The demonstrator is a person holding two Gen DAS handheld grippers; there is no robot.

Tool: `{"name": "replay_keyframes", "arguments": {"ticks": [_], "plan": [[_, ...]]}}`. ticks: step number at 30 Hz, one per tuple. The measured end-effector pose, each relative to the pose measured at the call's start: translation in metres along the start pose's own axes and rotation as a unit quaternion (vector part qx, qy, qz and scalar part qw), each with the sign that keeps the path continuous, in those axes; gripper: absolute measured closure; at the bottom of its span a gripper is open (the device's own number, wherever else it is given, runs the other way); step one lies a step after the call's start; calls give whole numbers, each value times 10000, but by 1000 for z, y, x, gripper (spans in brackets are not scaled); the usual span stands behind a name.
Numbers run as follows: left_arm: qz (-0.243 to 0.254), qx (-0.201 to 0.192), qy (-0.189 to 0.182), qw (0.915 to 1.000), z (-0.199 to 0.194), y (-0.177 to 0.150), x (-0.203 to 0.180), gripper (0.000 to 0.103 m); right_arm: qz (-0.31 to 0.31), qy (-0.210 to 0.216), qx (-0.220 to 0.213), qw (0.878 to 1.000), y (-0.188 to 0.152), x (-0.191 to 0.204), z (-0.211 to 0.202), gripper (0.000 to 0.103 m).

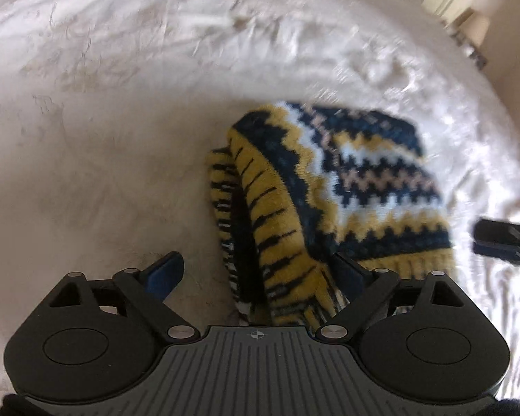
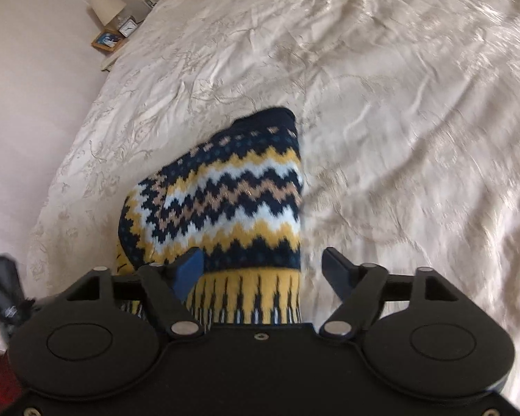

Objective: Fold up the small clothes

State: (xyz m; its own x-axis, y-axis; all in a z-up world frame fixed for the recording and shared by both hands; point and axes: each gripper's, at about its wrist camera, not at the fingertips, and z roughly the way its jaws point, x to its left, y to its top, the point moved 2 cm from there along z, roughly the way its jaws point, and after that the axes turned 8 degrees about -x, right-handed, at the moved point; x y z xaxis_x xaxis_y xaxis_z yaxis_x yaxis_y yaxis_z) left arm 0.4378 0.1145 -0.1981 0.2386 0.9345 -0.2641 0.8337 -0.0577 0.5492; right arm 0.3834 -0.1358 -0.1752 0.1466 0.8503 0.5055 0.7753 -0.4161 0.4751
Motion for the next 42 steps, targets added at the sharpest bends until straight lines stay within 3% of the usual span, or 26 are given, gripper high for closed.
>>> {"name": "replay_keyframes", "arguments": {"ticks": [3,9,15,18,24,28,29,30,31,32,33,35,42], "plan": [[-67,-155,-197,9997,-21,-8,1,11,-21,168,15,9999,10,-2,12,12],[-212,125,-370,9990,-29,-27,-5,10,-178,411,136,9989,27,-3,40,1],[-184,519,-624,9965,3,-38,-16,9,-240,527,467,9972,28,-7,73,1],[-320,612,-707,9951,20,-35,-16,1,-158,658,646,9956,27,-10,88,1],[-178,628,-938,9934,40,-25,-20,1,-42,1008,774,9919,26,-11,113,0],[-514,592,-1078,9911,39,-23,-11,3,148,1091,829,9904,29,-11,119,0],[-588,578,-1084,9907,37,-23,-10,5,202,1088,865,9901,30,-10,118,3],[-600,564,-1123,9903,35,-22,-8,21,219,1111,861,9898,31,-9,115,24],[-574,531,-1220,9894,32,-22,-8,36,136,1063,797,9910,31,-6,109,38],[-518,463,-1247,9898,27,-21,-7,42,17,936,761,9927,33,-3,106,49],[-461,389,-1265,9901,22,-20,-8,48,-103,828,737,9938,34,0,99,54],[-433,279,-1387,9890,11,-19,-10,53,-110,838,643,9943,35,6,82,57],[-176,-88,-1806,9834,-47,-24,-41,53,-189,923,216,9953,25,41,4,58]]}}
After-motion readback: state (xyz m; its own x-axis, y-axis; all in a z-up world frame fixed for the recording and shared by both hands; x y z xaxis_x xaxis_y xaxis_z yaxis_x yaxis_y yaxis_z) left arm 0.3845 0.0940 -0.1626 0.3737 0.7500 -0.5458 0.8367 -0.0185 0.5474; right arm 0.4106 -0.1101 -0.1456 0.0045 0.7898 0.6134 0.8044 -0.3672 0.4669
